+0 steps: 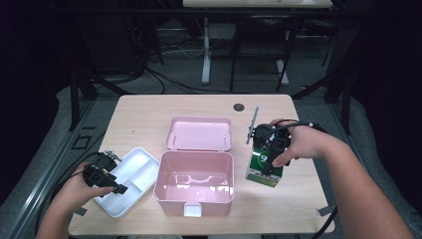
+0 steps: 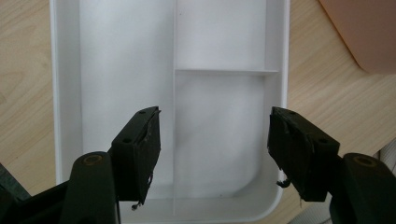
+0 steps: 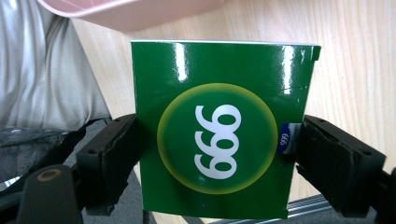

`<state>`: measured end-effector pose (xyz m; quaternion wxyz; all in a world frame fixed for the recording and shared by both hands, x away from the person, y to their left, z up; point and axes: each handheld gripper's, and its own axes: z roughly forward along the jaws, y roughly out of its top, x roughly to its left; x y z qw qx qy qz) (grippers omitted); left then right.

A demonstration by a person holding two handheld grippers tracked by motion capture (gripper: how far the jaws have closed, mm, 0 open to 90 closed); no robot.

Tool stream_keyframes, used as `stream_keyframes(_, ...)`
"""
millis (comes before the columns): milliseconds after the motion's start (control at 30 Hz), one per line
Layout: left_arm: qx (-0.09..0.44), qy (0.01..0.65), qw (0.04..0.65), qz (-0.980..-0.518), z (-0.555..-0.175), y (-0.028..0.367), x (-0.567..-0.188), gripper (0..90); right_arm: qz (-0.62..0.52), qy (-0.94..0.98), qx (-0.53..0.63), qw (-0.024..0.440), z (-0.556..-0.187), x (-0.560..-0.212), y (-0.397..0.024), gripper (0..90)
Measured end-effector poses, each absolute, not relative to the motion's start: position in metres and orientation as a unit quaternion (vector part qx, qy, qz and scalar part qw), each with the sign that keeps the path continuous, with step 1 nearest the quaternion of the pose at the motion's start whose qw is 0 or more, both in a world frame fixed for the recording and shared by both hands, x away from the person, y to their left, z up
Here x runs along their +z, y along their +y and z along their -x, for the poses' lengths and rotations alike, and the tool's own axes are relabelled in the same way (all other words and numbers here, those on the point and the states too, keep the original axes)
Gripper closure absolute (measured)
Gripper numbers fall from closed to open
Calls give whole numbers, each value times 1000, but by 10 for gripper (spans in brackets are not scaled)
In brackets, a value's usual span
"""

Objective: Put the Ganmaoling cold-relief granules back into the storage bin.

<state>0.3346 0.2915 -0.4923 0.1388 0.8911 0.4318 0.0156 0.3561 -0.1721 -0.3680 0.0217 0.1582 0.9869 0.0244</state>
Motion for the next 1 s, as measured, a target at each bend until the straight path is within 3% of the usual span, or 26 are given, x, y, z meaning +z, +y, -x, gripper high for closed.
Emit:
stream_keyframes(533, 14, 427, 138, -893, -335, 290, -492, 348, -109, 994, 18, 21, -348, -336, -133, 163)
stream_keyframes(1000, 12, 423, 135, -896, -336, 289, -495, 348, -65, 998, -2, 7, -345, -346, -78, 163)
